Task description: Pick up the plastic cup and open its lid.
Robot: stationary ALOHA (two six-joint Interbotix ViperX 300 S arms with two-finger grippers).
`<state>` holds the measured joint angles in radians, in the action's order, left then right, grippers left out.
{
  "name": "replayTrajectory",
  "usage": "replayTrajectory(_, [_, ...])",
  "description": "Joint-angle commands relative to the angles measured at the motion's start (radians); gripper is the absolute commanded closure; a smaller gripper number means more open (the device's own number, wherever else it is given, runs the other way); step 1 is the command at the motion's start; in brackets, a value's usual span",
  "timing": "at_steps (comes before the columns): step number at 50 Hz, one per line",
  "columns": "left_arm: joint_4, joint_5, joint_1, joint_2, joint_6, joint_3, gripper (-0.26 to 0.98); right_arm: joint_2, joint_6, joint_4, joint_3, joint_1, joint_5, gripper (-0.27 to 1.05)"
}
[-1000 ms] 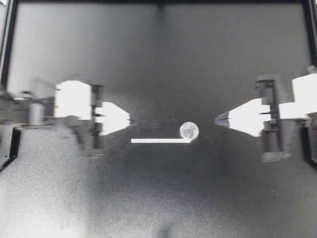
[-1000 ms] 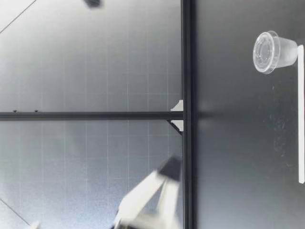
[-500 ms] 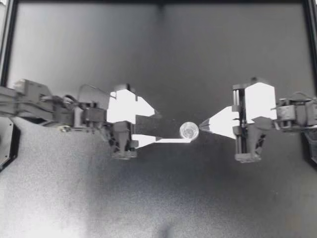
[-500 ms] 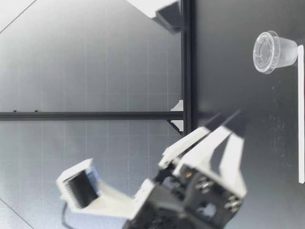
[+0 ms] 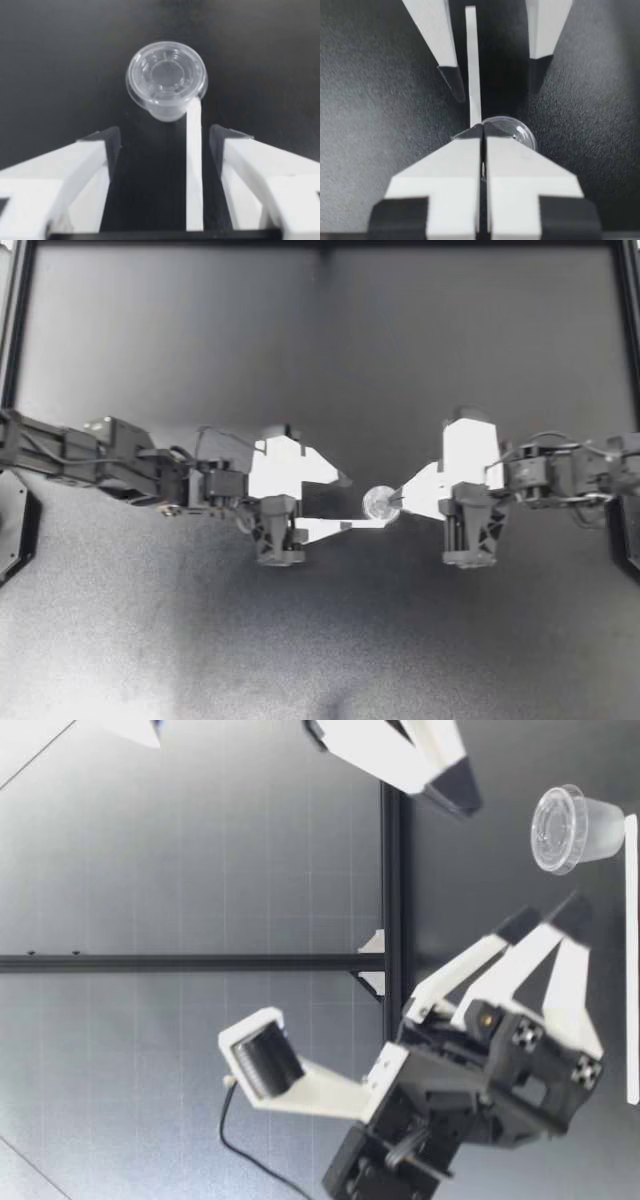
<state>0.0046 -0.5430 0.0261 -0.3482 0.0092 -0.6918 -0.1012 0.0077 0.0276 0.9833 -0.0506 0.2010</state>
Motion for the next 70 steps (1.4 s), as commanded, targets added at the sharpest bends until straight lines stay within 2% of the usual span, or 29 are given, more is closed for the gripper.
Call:
replayTrajectory(1, [0.0,-0.011,0.003,0.003,0.0,0.037,0.11,0.005,-0.002,0.0,-0.018,-0.008,-0.005,0.96])
replayTrajectory(14, [-0.002,-0.011,0.009,-0.052,0.002,0.08,0.11,0.014,-0.003,-0.002,-0.017,-0.018,-0.008,0.96])
replayTrajectory(37, [-0.003,-0.008,0.021,-0.074,-0.005,0.104,0.11,0.087,-0.005,-0.003,-0.032,-0.035,-0.008,0.96])
replayTrajectory(56, [-0.003,0.0,0.02,-0.077,-0.008,0.112,0.11,0.091,0.003,0.0,0.006,-0.044,-0.04,0.96])
replayTrajectory(70, [0.0,0.038,0.002,-0.074,-0.009,0.14,0.11,0.112,0.002,-0.002,-0.017,-0.046,-0.04,0.96])
